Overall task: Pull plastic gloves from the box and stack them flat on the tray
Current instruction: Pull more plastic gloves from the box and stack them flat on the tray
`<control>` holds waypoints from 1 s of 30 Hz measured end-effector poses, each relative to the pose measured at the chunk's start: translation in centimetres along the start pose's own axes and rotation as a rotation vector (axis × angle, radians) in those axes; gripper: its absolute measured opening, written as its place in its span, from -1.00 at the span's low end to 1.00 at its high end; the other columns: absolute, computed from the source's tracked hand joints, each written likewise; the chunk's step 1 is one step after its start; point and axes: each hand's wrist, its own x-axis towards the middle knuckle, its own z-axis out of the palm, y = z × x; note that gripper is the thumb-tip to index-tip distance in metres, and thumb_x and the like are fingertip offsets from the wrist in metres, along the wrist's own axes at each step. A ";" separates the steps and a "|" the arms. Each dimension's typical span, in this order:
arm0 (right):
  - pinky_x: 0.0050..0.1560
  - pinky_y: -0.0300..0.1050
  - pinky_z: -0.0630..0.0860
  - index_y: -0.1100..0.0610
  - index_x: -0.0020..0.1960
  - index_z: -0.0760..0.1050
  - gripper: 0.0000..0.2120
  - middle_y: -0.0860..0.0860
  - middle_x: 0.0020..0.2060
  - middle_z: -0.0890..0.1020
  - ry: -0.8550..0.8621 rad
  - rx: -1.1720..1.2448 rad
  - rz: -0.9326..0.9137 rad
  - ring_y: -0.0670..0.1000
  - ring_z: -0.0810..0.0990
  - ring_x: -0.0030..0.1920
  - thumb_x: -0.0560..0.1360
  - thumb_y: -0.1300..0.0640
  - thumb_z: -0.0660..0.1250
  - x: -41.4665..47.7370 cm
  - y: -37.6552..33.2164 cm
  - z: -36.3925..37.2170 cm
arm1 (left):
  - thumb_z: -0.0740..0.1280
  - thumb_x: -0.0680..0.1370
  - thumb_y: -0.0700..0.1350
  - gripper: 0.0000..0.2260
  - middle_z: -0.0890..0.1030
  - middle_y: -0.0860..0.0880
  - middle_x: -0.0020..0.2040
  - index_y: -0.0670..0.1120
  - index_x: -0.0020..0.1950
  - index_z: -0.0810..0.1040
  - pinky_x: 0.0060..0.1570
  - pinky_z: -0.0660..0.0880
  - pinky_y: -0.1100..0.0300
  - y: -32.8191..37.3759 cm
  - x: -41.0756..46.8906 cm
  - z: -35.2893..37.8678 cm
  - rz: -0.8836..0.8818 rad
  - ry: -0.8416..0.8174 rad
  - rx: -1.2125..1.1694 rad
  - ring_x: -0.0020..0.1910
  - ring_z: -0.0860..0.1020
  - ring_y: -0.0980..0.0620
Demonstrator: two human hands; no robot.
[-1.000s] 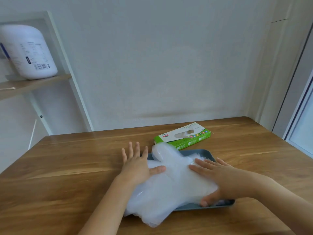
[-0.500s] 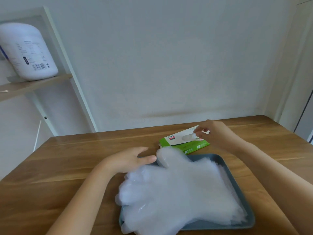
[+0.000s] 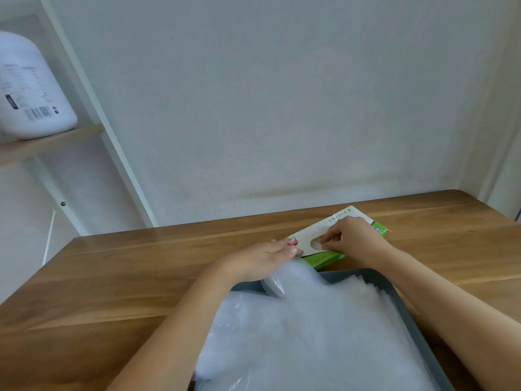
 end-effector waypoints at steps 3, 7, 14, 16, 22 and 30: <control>-0.24 -0.19 0.41 0.01 -0.22 0.57 -0.83 -0.01 -0.21 0.62 -0.010 -0.013 -0.017 -0.01 0.52 -0.17 0.46 0.23 0.30 0.0 -0.2 0.2 | -0.12 0.64 0.22 -0.53 0.07 0.26 0.55 0.18 0.46 0.34 0.39 -0.15 0.25 -0.2 0.3 0.2 -0.022 0.007 -0.037 0.53 -0.09 0.25; -0.21 -0.20 0.31 0.08 -0.16 0.50 -0.87 -0.03 -0.18 0.53 0.048 0.012 -0.047 -0.02 0.47 -0.15 0.52 0.23 0.24 -0.3 -0.1 0.4 | -0.13 0.63 0.24 -0.51 0.07 0.28 0.55 0.19 0.46 0.35 0.39 -0.15 0.23 -0.5 0.2 0.7 -0.021 0.020 -0.060 0.52 -0.10 0.27; -0.27 -0.26 0.38 0.10 -0.18 0.53 -0.83 -0.03 -0.29 0.56 0.154 0.346 0.032 -0.08 0.44 -0.30 0.53 0.26 0.24 -0.6 0.5 0.2 | -0.10 0.63 0.23 -0.54 0.08 0.31 0.53 0.21 0.41 0.40 0.47 -0.15 0.16 -1.1 0.0 0.7 -0.013 0.026 -0.100 0.51 -0.08 0.31; -0.24 -0.21 0.41 0.09 -0.17 0.52 -0.83 -0.04 -0.31 0.53 0.184 0.414 0.057 -0.07 0.44 -0.29 0.55 0.25 0.25 -0.5 0.6 0.2 | -0.11 0.63 0.23 -0.54 0.06 0.31 0.53 0.21 0.43 0.38 0.48 -0.17 0.15 -1.1 0.1 0.8 -0.010 0.019 -0.070 0.51 -0.09 0.31; -0.11 -0.23 0.35 -0.04 -0.11 0.54 -0.92 -0.11 -0.05 0.50 0.142 0.279 -0.089 -0.07 0.46 0.00 0.44 0.10 0.43 -1.0 0.2 0.3 | -0.05 0.65 0.17 -0.58 0.03 0.27 0.55 0.16 0.45 0.36 0.51 -0.18 0.13 -1.5 0.6 1.2 0.012 0.037 -0.077 0.52 -0.11 0.27; -0.08 -0.31 0.18 0.07 -0.11 0.66 -0.92 -0.05 -0.03 0.42 0.135 0.048 -0.134 -0.01 0.37 0.08 0.49 0.16 0.38 -0.7 -0.3 0.9 | -0.03 0.65 0.18 -0.58 0.03 0.27 0.55 0.16 0.45 0.36 0.52 -0.17 0.11 -1.5 0.7 1.2 0.014 0.038 -0.078 0.52 -0.12 0.28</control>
